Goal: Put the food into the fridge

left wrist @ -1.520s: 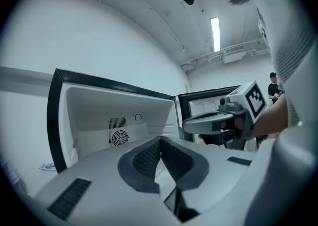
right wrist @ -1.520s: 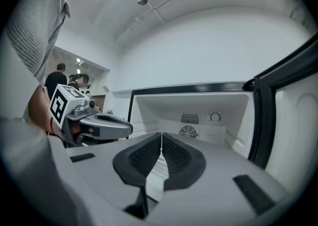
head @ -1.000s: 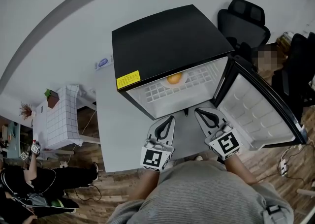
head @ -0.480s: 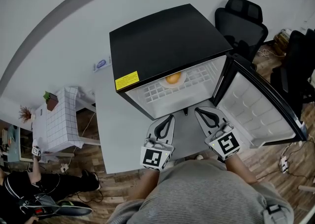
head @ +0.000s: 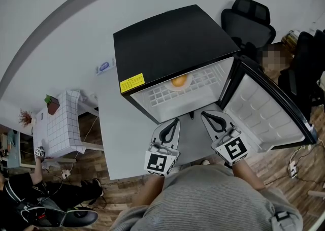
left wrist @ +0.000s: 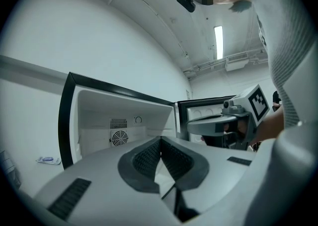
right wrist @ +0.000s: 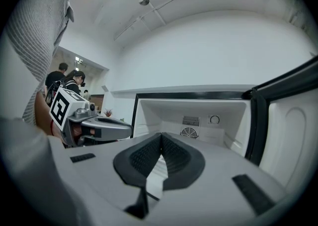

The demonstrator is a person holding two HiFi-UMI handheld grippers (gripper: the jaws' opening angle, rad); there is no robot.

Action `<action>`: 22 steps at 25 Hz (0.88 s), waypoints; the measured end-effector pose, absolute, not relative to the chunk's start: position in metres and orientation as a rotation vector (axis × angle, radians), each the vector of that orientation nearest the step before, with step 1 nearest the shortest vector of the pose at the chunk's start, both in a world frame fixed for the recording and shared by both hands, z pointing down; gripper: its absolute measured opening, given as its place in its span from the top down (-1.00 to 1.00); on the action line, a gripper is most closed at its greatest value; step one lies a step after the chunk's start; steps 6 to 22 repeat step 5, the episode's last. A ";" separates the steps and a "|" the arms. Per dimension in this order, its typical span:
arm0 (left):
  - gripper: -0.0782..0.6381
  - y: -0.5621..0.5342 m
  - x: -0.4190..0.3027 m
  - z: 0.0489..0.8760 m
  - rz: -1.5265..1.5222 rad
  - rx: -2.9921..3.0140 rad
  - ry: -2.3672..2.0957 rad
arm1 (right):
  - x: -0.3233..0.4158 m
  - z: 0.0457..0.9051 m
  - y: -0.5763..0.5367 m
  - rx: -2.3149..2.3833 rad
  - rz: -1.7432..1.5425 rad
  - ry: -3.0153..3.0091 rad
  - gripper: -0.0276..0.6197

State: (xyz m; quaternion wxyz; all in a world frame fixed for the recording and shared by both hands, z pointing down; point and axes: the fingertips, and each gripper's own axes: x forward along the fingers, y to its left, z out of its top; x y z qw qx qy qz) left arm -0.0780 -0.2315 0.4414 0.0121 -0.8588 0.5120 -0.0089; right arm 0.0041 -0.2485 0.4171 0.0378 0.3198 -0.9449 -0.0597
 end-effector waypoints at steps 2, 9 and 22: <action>0.75 -0.231 -0.078 0.443 -0.029 -2.681 1.592 | 0.004 0.417 -0.248 0.979 -0.187 -2.898 0.88; 0.75 -0.232 -0.077 0.441 -0.032 -2.681 1.582 | 0.003 0.417 -0.247 0.978 -0.189 -2.901 0.88; 0.75 -0.232 -0.077 0.441 -0.032 -2.681 1.582 | 0.003 0.417 -0.247 0.978 -0.189 -2.901 0.88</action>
